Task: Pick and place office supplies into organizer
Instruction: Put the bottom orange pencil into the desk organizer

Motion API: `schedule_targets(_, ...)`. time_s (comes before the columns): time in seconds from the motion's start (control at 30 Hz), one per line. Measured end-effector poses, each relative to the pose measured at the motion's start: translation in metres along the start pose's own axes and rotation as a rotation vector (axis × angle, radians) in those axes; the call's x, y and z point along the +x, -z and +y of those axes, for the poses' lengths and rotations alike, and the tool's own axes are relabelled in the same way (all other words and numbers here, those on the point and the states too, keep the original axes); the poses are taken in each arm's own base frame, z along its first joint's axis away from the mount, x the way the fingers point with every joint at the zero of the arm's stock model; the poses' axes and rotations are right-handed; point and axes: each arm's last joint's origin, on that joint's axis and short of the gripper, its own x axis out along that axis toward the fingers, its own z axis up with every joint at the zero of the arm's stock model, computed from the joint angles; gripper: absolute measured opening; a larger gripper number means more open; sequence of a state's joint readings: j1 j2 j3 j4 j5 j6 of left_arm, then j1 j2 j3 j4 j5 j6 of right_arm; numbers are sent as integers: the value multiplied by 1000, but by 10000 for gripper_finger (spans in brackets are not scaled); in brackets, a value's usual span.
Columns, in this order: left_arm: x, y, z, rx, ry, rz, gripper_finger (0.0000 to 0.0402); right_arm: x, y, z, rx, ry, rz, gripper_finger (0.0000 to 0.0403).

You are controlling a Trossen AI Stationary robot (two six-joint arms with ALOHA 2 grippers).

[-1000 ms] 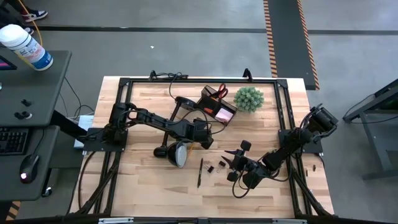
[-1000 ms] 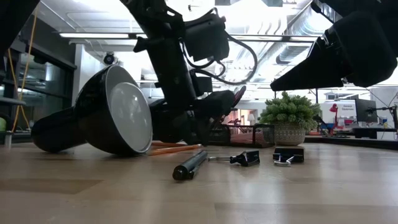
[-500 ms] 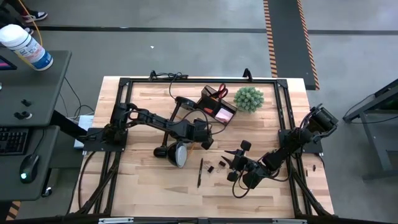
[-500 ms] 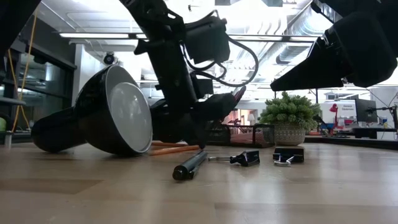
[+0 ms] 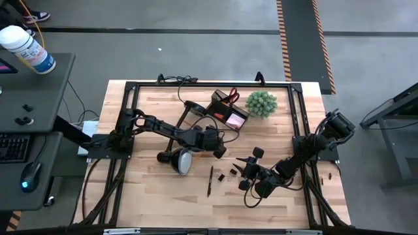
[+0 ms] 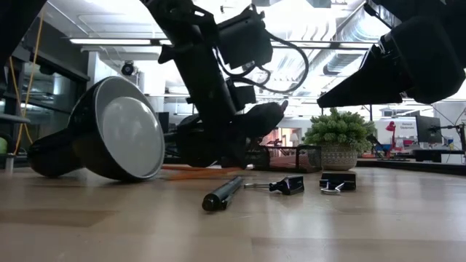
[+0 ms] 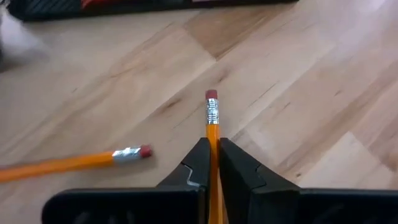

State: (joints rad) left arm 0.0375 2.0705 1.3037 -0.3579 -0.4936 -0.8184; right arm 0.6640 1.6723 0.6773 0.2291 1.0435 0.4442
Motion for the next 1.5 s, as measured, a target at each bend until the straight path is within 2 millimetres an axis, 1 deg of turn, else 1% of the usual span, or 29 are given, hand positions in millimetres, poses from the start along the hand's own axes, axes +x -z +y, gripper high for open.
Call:
schedule_targets(0.17, -1, -5, -4, 10, 40, -46, 3, 0, 1, 0, -5, -3, 3, 114)
schedule_targets(0.3, -9, -13, -6, 8, 47, -84, 6, -3, 2, 2, -15, -9, 1, 114)
schedule_targets(0.37, -13, -17, -6, 38, 33, -88, 2, -5, 2, 2, -22, -4, -4, 114)
schedule_targets(0.5, -28, -37, -14, 59, 55, -157, 3, -8, 3, 3, -32, 16, -17, 114)
schedule_targets(0.7, -50, -67, -24, 120, 19, -276, 1, -8, 4, 2, -32, 19, -15, 114)
schedule_targets(0.8, -60, -77, -28, 157, -21, -325, 0, -8, 5, 2, -38, 20, -10, 114)
schedule_targets(0.9, -64, -83, -27, 186, -71, -349, 0, -10, 7, 2, -48, 26, 1, 114)
schedule_targets(1.03, -65, -83, -24, 224, -68, -298, 0, -11, 13, -1, -48, 37, 27, 114)
schedule_targets(1.1, -63, -80, -22, 236, -67, -249, 0, -13, 15, -2, -52, 48, 38, 114)
schedule_targets(1.3, -56, -66, -14, 199, -105, -171, 7, -13, 17, -4, -47, 78, 34, 114)
schedule_targets(1.5, -54, -64, -14, 188, -80, -132, 20, -13, 17, -4, -42, 78, 32, 114)
